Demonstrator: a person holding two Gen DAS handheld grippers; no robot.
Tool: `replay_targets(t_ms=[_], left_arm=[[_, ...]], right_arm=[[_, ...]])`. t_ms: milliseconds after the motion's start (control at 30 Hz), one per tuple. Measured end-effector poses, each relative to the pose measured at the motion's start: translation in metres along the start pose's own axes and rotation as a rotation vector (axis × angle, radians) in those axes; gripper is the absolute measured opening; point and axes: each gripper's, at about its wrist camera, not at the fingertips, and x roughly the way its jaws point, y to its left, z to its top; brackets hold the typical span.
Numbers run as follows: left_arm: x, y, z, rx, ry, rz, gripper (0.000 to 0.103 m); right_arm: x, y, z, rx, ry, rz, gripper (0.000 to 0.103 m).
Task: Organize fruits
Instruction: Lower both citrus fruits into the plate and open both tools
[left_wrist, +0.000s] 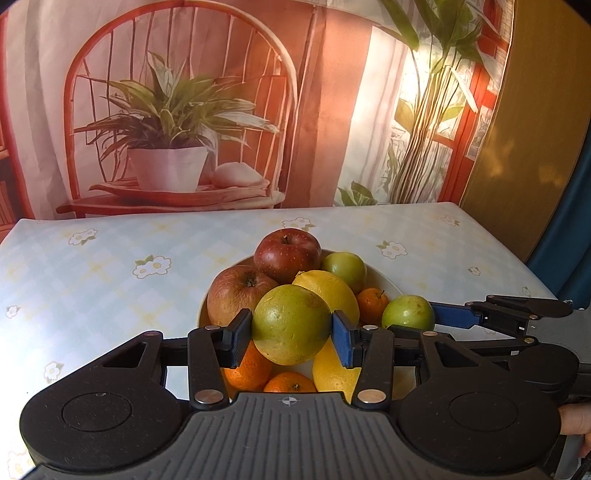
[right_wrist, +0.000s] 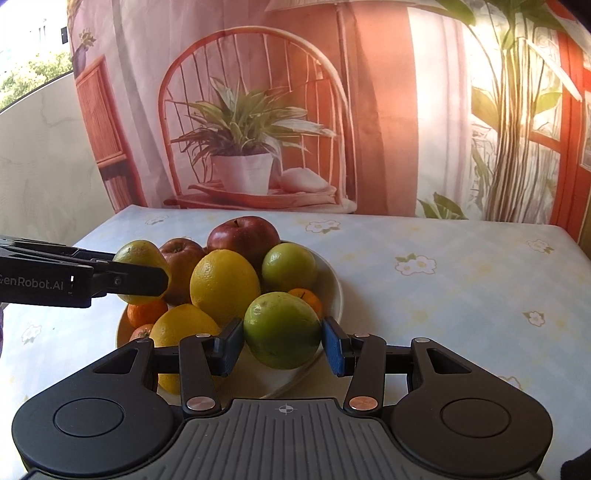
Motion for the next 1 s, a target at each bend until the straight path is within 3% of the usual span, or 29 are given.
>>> replay_targets(t_ms=[600,1000], left_arm=[[0.012,0.006,0.003,-0.028,0.044,-0.025,0.049],[-0.028,0.015,0.000,-0.021,-0.038,-0.032,0.050]], right_arm=[[0.010,0.009,0.000,-0.036,0.031,-0.003,0.043],[-0.034,0.015,-0.003,-0.012,-0.054,0.018,0.044]])
